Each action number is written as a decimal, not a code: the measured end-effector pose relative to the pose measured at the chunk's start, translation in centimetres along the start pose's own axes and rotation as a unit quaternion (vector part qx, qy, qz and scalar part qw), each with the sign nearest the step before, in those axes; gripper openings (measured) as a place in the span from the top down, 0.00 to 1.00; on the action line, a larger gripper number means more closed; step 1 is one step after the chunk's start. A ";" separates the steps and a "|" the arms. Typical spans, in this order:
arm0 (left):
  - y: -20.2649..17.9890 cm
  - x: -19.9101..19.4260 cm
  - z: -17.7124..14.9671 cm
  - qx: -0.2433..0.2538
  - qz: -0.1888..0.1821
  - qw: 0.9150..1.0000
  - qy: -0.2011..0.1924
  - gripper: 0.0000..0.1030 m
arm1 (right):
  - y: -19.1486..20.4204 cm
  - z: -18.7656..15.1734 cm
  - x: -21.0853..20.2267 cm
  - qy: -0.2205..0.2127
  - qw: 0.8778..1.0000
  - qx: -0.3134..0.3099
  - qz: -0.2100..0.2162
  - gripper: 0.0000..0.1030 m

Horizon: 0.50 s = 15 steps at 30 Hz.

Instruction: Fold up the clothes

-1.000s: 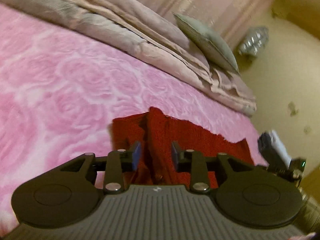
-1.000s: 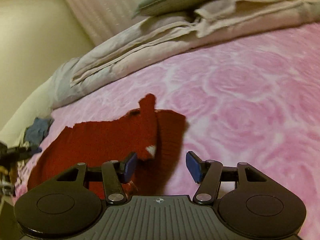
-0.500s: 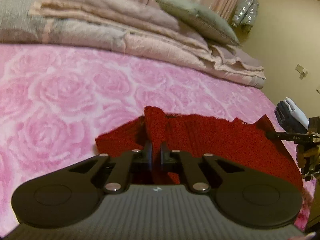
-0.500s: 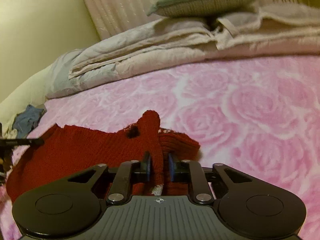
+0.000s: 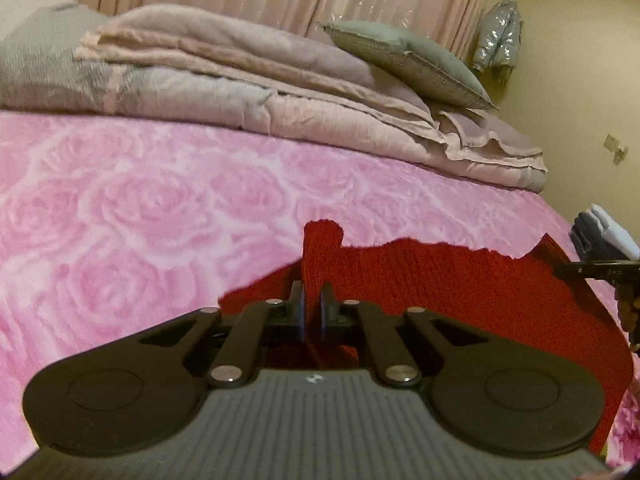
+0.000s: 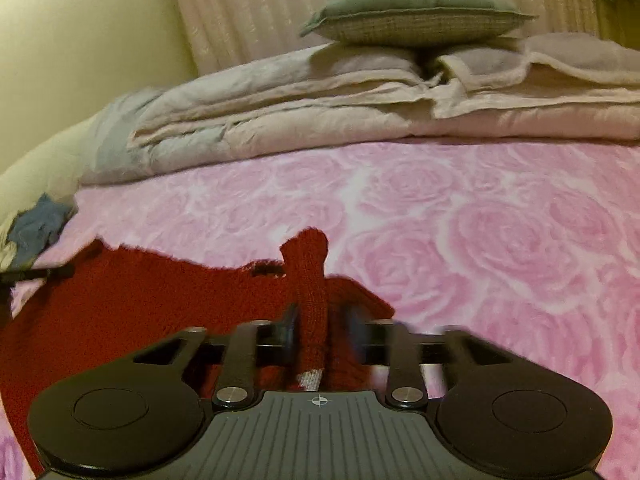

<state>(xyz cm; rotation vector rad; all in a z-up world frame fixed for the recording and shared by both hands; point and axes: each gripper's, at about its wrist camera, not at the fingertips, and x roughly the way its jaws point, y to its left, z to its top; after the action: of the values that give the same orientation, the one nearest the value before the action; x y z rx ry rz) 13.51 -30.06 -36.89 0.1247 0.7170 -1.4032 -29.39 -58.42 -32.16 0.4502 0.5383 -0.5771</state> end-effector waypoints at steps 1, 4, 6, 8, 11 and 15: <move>0.3 0.0 -0.1 -0.008 -0.004 1.000 -0.002 0.96 | -0.2 0.1 -0.6 -0.016 1.000 0.008 -0.002 0.31; 0.9 -0.1 -0.1 -0.029 -0.014 0.999 -0.009 0.96 | -0.7 0.6 -1.4 -0.036 0.999 0.027 0.008 0.31; 0.7 0.0 0.0 -0.023 -0.013 1.000 -0.009 0.96 | -0.4 0.9 -0.8 -0.027 0.999 0.016 0.012 0.51; 0.4 0.0 0.1 -0.018 -0.013 1.000 -0.014 0.96 | 0.1 1.1 0.0 -0.014 1.000 -0.002 0.011 0.87; 0.1 -0.3 0.2 -0.013 -0.016 0.999 -0.025 0.96 | 0.1 1.0 0.8 -0.003 1.000 -0.003 0.010 0.94; 0.1 -1.5 0.6 -0.009 -0.013 0.998 -0.060 0.96 | 0.0 1.4 -0.3 -0.046 0.999 -0.001 0.006 0.96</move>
<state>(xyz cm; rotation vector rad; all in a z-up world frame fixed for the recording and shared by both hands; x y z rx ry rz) 13.84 -29.06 -35.65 0.0165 0.6325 -1.4170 -29.13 -59.07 -30.86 0.4222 0.4475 -0.5828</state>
